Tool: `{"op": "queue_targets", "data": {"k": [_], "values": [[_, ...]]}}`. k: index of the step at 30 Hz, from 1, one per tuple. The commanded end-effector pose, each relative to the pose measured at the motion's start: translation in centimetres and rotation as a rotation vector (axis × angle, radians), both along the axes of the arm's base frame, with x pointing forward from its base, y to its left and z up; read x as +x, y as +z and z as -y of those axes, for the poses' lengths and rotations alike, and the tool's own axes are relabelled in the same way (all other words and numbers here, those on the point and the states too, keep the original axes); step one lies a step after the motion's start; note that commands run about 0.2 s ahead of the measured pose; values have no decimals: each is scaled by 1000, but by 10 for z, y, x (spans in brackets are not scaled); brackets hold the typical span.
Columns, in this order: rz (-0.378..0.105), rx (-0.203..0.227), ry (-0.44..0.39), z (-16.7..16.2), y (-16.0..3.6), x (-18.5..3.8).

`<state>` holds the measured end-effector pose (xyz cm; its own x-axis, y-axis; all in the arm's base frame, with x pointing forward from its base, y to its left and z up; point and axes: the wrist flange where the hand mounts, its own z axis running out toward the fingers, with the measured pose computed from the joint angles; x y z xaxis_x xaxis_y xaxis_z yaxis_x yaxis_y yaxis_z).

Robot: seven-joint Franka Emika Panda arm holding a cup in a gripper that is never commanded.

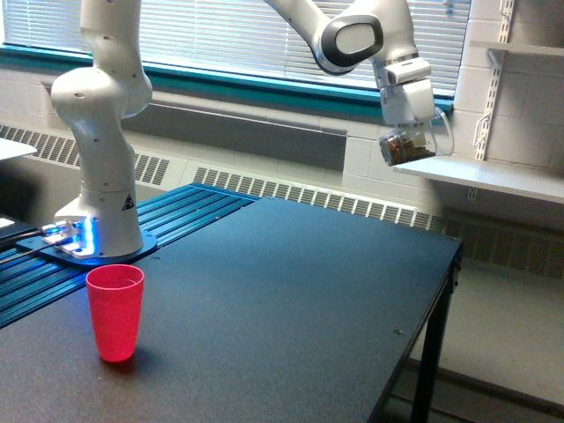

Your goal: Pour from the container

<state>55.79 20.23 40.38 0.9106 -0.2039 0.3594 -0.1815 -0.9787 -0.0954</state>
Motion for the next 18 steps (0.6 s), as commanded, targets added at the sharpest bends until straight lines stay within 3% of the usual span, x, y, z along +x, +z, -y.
{"op": "queue_targets", "data": {"k": [1,18], "values": [[3,2,-3,-3,2,0],[11,-15,-118,30,-2,6]]}}
